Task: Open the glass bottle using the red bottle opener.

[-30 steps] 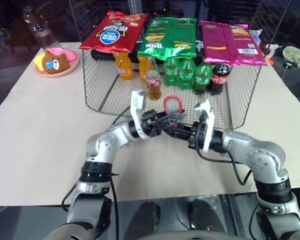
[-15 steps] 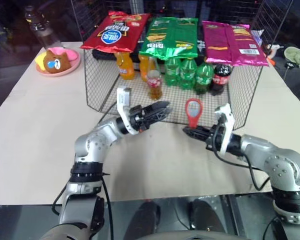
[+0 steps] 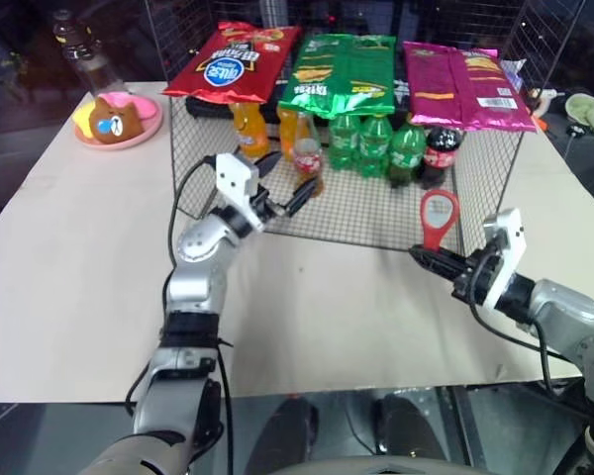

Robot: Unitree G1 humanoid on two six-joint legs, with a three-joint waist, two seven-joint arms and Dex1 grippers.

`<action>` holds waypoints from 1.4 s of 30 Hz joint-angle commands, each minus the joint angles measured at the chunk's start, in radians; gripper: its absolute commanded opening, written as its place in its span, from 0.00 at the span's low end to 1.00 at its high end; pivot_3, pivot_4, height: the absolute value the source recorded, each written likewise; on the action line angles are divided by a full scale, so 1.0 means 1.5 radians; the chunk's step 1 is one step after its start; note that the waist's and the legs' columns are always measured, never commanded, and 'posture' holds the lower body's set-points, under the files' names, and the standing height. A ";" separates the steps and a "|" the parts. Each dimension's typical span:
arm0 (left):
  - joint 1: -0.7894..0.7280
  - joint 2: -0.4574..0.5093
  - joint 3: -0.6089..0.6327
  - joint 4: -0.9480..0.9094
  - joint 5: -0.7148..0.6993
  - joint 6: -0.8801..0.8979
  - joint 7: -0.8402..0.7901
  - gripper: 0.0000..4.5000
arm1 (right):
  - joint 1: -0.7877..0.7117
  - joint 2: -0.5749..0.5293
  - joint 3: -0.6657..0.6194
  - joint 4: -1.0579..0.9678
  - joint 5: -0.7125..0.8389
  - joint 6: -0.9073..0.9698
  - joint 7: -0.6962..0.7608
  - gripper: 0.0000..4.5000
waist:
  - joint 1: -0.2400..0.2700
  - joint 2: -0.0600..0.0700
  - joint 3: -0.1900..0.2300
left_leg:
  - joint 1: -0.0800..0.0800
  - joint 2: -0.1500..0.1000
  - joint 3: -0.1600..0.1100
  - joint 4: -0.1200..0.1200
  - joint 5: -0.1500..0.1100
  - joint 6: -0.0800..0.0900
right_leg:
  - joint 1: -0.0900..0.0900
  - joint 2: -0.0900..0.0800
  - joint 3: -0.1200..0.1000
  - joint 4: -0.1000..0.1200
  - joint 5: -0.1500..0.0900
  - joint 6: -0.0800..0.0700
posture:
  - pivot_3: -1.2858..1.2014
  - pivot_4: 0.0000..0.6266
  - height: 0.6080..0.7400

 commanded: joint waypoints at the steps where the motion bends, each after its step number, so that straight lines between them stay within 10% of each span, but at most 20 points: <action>1: -0.054 -0.005 0.007 0.082 0.021 -0.057 0.038 0.99 | 0.006 -0.032 0.046 -0.031 -0.117 -0.099 0.015 0.00 | -0.001 0.000 0.000 | 0.000 0.000 0.000 0.000 0.000 0.000 | 0.000 0.000 0.000 0.000 0.000 0.000 | 0.52 0.24 1.00; 33: -0.327 -0.045 0.016 0.551 0.087 -0.141 0.128 0.99 | 0.067 0.008 0.140 0.000 -0.332 -0.259 0.027 0.00 | -0.005 -0.003 0.002 | 0.000 -0.002 0.000 0.001 0.000 0.000 | 0.000 0.001 -0.001 0.001 0.000 0.000 | 0.52 0.24 1.00; 38: -0.335 -0.043 0.020 0.558 0.087 -0.137 0.138 0.60 | 0.066 0.009 0.140 0.003 -0.336 -0.260 0.030 0.00 | -0.005 -0.003 0.002 | 0.000 -0.002 0.000 0.001 0.000 0.000 | 0.000 0.001 -0.001 0.001 0.000 0.000 | 0.52 0.24 1.00; 42: -0.337 -0.046 0.027 0.559 0.077 -0.128 0.121 0.59 | 0.064 0.013 0.143 0.003 -0.340 -0.259 0.029 0.00 | -0.005 -0.003 0.002 | 0.000 -0.002 0.000 0.001 0.000 0.000 | 0.000 0.001 -0.001 0.001 0.000 0.000 | 0.52 0.24 1.00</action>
